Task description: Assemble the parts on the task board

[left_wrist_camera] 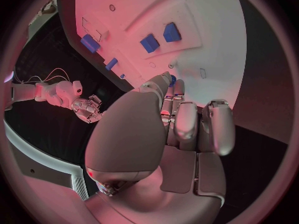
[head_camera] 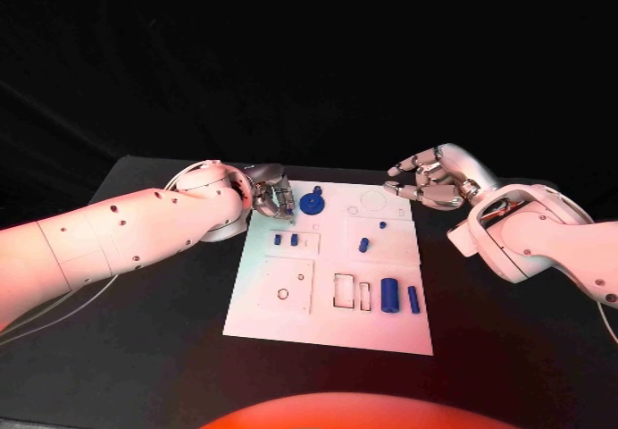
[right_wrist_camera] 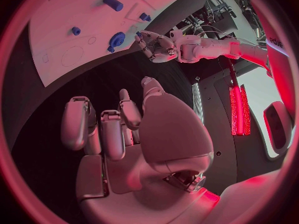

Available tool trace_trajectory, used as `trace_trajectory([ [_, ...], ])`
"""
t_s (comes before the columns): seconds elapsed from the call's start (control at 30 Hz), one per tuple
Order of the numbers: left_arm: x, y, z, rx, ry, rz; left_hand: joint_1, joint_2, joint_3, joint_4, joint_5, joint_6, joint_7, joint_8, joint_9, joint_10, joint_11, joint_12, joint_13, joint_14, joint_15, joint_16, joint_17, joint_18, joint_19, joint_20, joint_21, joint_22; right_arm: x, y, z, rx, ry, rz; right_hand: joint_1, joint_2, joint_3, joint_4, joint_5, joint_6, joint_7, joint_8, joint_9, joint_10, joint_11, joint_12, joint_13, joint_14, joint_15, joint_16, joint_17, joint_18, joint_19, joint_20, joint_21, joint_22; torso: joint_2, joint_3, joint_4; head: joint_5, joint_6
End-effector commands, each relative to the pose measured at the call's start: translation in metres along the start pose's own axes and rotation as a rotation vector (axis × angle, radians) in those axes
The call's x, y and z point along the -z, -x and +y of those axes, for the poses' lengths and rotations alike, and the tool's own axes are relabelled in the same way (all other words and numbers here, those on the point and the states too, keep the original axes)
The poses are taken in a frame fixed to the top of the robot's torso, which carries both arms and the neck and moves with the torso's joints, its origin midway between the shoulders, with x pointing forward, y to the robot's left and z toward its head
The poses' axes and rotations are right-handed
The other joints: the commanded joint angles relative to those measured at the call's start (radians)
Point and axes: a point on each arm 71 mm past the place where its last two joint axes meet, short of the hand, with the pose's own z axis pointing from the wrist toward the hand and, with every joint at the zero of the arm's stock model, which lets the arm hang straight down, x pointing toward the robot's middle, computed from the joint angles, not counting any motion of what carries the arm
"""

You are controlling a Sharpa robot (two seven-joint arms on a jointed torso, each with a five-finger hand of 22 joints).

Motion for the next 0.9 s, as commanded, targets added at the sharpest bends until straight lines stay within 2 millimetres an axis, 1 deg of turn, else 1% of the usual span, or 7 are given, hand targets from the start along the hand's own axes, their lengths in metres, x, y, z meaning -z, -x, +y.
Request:
trace_trajectory([
  [0.03, -0.0008, -0.0038, -0.0012, 0.002, 0.003, 0.037, -0.013, -0.002, 0.006, -0.002, 0.004, 0.01, 0.0, -0.004, -0.002, 0.006, -0.001, -0.005, -0.001, -0.002, 0.003, -0.006, -0.002, -0.019, -0.001, 0.001, 0.001, 0.096, 0.0, -0.001, 0.0011, 0.007, 0.011, 0.004, 0.0, 0.008, -0.001, -0.003, 0.006, 0.004, -0.003, 0.004, -0.001, 0.004, -0.001, 0.005, 0.001, 0.062, -0.005, -0.006, 0.08, 0.008, -0.003, -0.002, -0.005, 0.035, 0.0, 0.0002, -0.0001, 0.0, 0.0],
  [0.6, -0.0023, -0.0095, -0.0043, 0.002, -0.001, 0.081, -0.014, -0.003, 0.006, -0.002, 0.004, 0.01, 0.0, -0.004, -0.002, 0.007, -0.001, -0.006, -0.001, -0.002, 0.003, -0.007, -0.005, -0.018, -0.001, 0.001, 0.001, 0.095, -0.0002, -0.0015, 0.0013, 0.007, 0.011, 0.004, 0.0, 0.008, -0.001, -0.003, 0.006, 0.004, -0.003, 0.004, -0.001, 0.004, -0.001, 0.005, 0.001, 0.062, -0.005, -0.006, 0.08, 0.008, -0.003, -0.002, -0.005, 0.035, 0.0, -0.0008, 0.0008, 0.0, -0.001],
  [0.73, -0.0034, -0.0107, -0.0062, 0.001, -0.004, 0.086, -0.014, -0.003, 0.007, -0.002, 0.004, 0.011, 0.0, -0.004, -0.002, 0.007, -0.001, -0.006, -0.001, -0.002, 0.003, -0.008, -0.005, -0.018, -0.002, 0.001, 0.0, 0.095, -0.0004, -0.0019, 0.0015, 0.007, 0.012, 0.005, 0.0, 0.008, -0.001, -0.003, 0.006, 0.004, -0.003, 0.004, -0.001, 0.004, -0.001, 0.005, 0.001, 0.062, -0.005, -0.006, 0.08, 0.008, -0.003, -0.002, -0.005, 0.035, 0.0, -0.0005, -0.0005, 0.0, 0.0],
  [0.9, -0.004, -0.0112, -0.0061, 0.001, -0.002, 0.089, -0.014, -0.002, 0.008, -0.003, 0.004, 0.011, 0.0, -0.004, -0.002, 0.007, -0.002, -0.007, 0.0, -0.003, 0.003, -0.008, -0.006, -0.018, -0.003, 0.001, -0.001, 0.094, -0.0003, -0.0021, 0.0013, 0.006, 0.012, 0.005, 0.0, 0.008, -0.001, -0.003, 0.006, 0.004, -0.003, 0.004, -0.001, 0.004, -0.001, 0.005, 0.001, 0.062, -0.005, -0.006, 0.08, 0.008, -0.003, -0.002, -0.005, 0.035, 0.0, -0.0001, -0.0003, 0.0, -0.001],
])
